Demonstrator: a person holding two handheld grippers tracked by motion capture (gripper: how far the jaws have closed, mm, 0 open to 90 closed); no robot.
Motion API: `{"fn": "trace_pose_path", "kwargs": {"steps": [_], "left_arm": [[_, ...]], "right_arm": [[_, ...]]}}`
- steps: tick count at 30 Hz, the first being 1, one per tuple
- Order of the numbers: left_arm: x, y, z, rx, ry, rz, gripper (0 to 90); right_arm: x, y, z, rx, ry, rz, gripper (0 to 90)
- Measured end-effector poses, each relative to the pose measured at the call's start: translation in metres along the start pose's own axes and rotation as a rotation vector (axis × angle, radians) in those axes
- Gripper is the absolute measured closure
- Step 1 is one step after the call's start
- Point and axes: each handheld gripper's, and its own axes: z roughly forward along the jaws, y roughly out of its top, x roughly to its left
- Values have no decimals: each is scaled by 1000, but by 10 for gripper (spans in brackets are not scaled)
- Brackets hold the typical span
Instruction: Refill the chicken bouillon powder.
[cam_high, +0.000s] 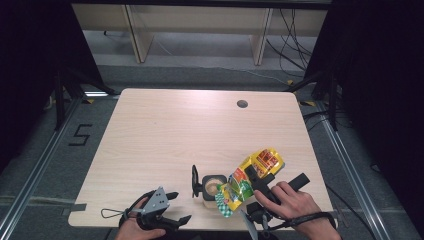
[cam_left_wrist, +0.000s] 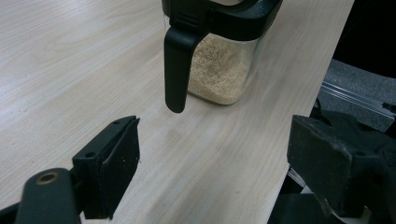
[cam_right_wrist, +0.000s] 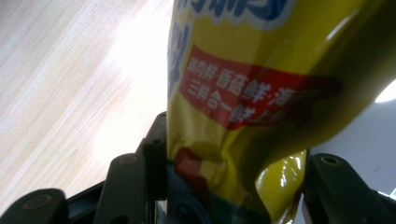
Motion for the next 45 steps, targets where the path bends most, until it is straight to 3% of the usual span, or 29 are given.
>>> {"fn": "trace_pose_path", "kwargs": {"steps": [4, 5, 6, 16, 17, 19, 26, 28, 31, 32, 34, 35, 36, 41, 42, 45], "left_arm": [[0, 0, -1, 5, 7, 3, 168], [0, 0, -1, 5, 7, 1, 168], [0, 1, -1, 5, 6, 8, 167], [0, 1, -1, 5, 6, 14, 168], [0, 1, -2, 5, 6, 14, 168], [-1, 0, -1, -5, 7, -7, 168], [0, 1, -1, -1, 5, -1, 168], [1, 1, -1, 5, 7, 14, 168], [0, 1, -1, -4, 5, 3, 168], [-1, 0, -1, -4, 8, -7, 168], [0, 1, -2, -1, 4, -3, 168], [0, 1, -2, -1, 1, 13, 168], [-1, 1, -2, 0, 4, -7, 168], [0, 1, -2, 0, 5, 12, 168], [0, 1, -2, 0, 4, 12, 168], [-1, 1, -1, 0, 4, -6, 168]], "right_arm": [[0, 0, 0, 3, 1, 3, 515], [3, 0, -1, 14, 8, 39, 516], [3, 0, -1, 15, 9, 42, 515], [2, -1, -1, 1, -2, 34, 516], [0, -1, -1, -6, -5, 10, 516], [0, -2, -1, -5, -9, 11, 516], [1, -2, -2, 0, 2, 44, 516], [0, -2, -1, -8, -3, 15, 516], [1, -2, -2, -4, 0, 45, 516], [0, -2, -2, -12, -3, 18, 516], [1, -2, -2, -4, 0, 44, 516], [1, -2, -2, -4, -1, 44, 516], [1, -2, -2, -3, 0, 44, 516], [0, -2, -2, -2, -4, 41, 516], [-1, -3, -2, -9, -6, 17, 516], [-1, -3, -2, -11, -8, 27, 516]]}}
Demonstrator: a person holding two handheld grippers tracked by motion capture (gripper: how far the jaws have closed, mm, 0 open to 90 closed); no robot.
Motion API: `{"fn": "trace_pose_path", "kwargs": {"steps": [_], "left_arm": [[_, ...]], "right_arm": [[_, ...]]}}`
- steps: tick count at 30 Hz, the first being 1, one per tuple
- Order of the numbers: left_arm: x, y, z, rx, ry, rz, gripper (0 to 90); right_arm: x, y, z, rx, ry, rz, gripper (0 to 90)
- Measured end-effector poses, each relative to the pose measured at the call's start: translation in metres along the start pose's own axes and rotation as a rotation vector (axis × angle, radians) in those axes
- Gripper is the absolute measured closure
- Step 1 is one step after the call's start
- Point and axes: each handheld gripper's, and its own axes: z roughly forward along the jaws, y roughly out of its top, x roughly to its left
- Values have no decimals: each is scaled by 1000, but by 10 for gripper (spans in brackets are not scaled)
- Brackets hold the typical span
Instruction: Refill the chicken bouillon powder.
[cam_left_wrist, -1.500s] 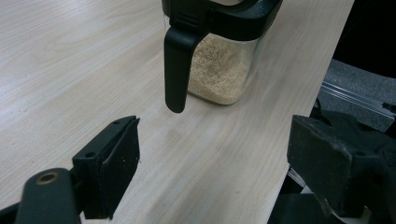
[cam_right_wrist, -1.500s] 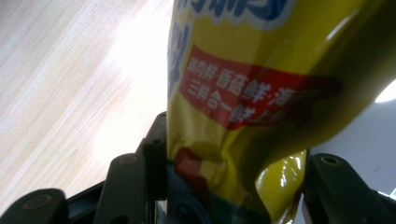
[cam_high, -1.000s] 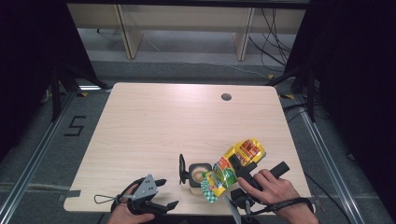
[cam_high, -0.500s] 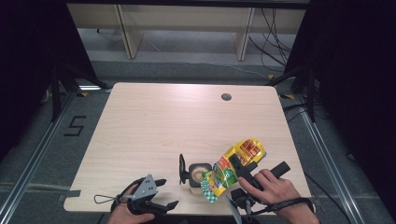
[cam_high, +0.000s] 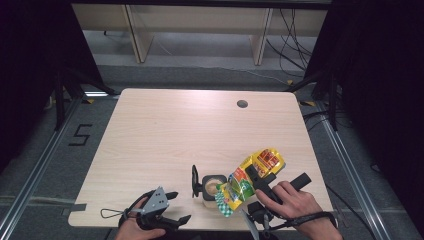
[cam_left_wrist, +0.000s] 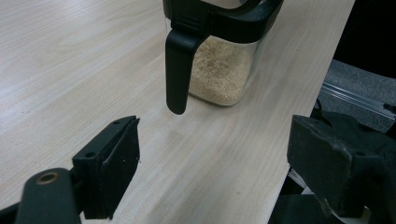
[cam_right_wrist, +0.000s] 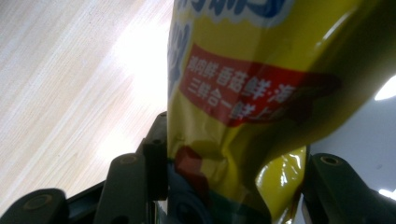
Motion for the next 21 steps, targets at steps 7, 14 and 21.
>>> {"fn": "trace_pose_path", "kwargs": {"steps": [7, 14, 21], "left_arm": [[0, 0, 0, -4, 4, -1, 168], [0, 0, 0, 0, 1, 1, 168], [0, 0, -1, 3, 3, 6, 168]], "right_arm": [[0, -1, 0, -3, -1, 0, 516], [0, -1, -1, 1, -2, -2, 516], [-1, -2, -1, 4, 2, 0, 516]]}}
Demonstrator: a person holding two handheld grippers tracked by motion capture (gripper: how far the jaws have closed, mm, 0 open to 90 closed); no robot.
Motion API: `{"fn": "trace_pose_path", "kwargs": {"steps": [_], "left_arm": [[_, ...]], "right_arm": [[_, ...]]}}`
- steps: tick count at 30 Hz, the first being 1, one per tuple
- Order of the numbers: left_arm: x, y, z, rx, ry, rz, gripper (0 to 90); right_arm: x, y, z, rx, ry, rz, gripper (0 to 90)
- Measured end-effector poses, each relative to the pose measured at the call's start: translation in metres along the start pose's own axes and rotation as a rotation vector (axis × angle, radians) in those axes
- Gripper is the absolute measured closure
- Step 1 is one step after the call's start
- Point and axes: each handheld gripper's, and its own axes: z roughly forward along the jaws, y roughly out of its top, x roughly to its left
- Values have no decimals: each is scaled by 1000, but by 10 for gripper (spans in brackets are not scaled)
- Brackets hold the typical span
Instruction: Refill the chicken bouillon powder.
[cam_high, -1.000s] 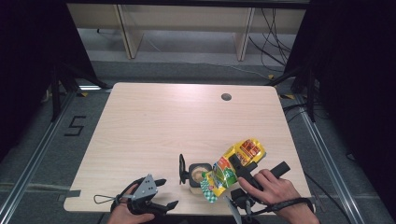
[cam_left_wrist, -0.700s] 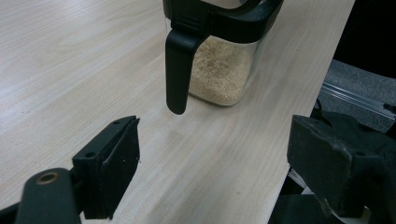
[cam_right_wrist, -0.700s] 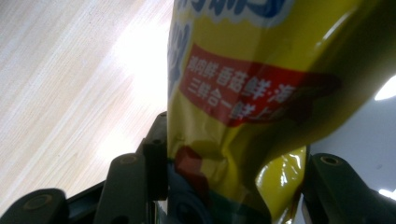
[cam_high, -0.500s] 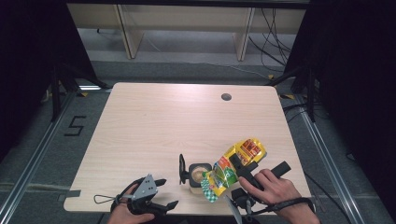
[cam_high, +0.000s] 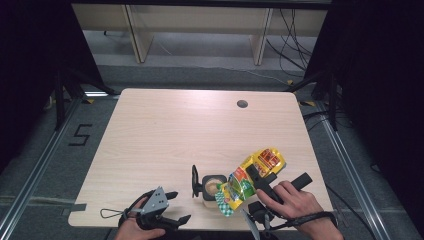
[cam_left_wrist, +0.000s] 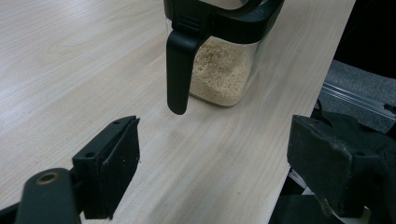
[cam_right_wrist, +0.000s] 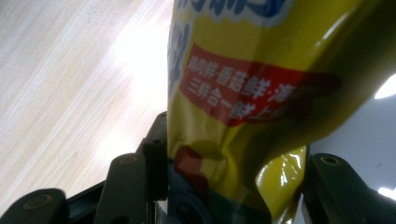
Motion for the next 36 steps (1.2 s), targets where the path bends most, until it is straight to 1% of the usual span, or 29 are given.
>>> {"fn": "trace_pose_path", "kwargs": {"steps": [1, 2, 4, 8, 10, 11, 12, 13, 15, 16, 17, 18, 19, 20, 22, 23, 24, 25, 26, 27, 28, 29, 30, 31, 32, 33, 34, 35, 36], "left_arm": [[0, 0, 0, 1, 1, 1, 168], [0, 0, 0, 1, 1, 1, 168], [0, 0, 0, -5, -2, -5, 168], [0, 0, 0, 1, 1, 0, 168], [-1, 0, 0, -4, -4, -6, 168], [1, 0, 0, -4, -6, 16, 168], [1, 0, 0, -4, -5, 13, 168], [0, 0, 0, -4, -5, -7, 168], [1, 0, 0, -5, -6, -2, 168], [1, 0, 1, -8, -5, 13, 168], [2, 0, 0, -4, -9, 16, 168], [1, 0, 0, -5, -8, 5, 168], [0, 0, 0, -1, -3, -5, 168], [0, 0, 0, -1, -3, -5, 168], [0, 0, 0, -7, -6, -10, 168], [1, 0, -1, -2, -6, 2, 168], [1, 0, -1, -8, -3, 5, 168], [1, 1, -1, -4, -1, 5, 167], [1, 1, -1, -7, -1, 3, 168], [2, 1, -1, -9, -3, 20, 168], [2, 1, -1, -6, -5, 25, 168], [2, 1, -1, -6, -5, 23, 168], [2, 1, -1, -4, -4, 25, 168], [2, 1, -1, -5, -7, 25, 168], [2, 1, -1, -4, -5, 23, 168], [2, 1, -1, -5, -8, 22, 168], [2, 1, -1, -4, -7, 23, 168], [2, 1, -1, -4, -7, 25, 167], [2, 1, -1, -4, -6, 26, 168]], "right_arm": [[0, 0, 0, 0, 1, -1, 516], [-1, 0, 1, -4, -6, -15, 516], [0, 0, 1, 0, 1, -2, 516], [0, -1, 0, -3, -7, -3, 516], [0, -1, 0, -2, -4, 2, 516], [1, -1, 0, 0, -4, 9, 516], [1, -1, 0, -1, 0, 9, 516], [0, -1, 1, -2, 0, -8, 516], [0, -1, 1, 2, 1, 0, 516], [1, -1, 1, -1, 1, 9, 516], [0, -1, 1, -3, -3, 10, 516], [2, -1, 0, 5, -1, 36, 516], [2, -1, 0, 6, 3, 36, 516], [0, -2, 0, -2, 0, 11, 516], [0, -1, 0, -2, 2, 14, 516], [0, -2, 0, -7, -2, 3, 516], [1, 0, 0, -6, -3, 15, 516], [2, 1, 0, 3, 1, 43, 516], [0, 0, 1, -7, 3, 6, 516], [0, 0, 1, -8, 3, 6, 516], [0, 0, 1, -9, 4, 7, 517], [2, 1, 0, -3, 10, 30, 516], [0, 0, 1, -7, 4, 7, 516], [0, 0, 1, -7, 3, 5, 517], [2, 1, 0, 1, 10, 40, 516], [3, 0, 0, -6, -4, 41, 516], [3, 0, 0, -5, -4, 37, 516], [1, 0, 1, -12, -6, 10, 516], [3, 0, 0, -6, -6, 36, 516]]}}
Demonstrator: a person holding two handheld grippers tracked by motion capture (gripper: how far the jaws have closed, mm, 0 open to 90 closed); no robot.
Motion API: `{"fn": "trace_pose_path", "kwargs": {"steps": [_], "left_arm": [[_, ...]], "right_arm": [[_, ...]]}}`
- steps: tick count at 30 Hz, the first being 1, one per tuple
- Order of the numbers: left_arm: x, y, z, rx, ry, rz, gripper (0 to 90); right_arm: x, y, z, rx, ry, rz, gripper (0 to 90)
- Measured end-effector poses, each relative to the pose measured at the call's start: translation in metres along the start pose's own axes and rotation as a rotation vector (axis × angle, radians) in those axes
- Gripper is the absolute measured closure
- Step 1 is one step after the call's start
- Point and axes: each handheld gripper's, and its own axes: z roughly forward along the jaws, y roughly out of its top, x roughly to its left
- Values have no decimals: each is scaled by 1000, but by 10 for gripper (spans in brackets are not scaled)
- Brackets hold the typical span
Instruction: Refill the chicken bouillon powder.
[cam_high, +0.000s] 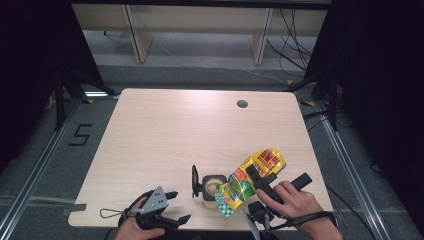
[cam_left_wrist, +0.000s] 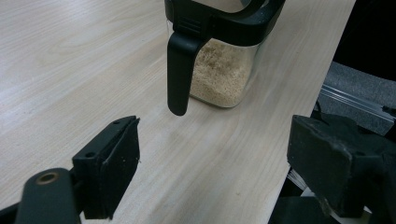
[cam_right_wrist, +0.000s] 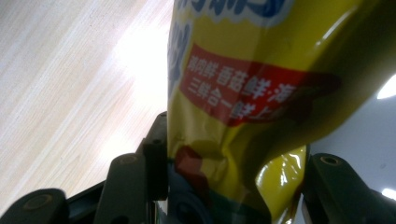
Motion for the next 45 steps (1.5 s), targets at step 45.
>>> {"fn": "trace_pose_path", "kwargs": {"steps": [45], "left_arm": [[0, 0, -1, 5, 10, -24, 167]], "right_arm": [[0, 0, 0, -7, 0, 14, 517]]}}
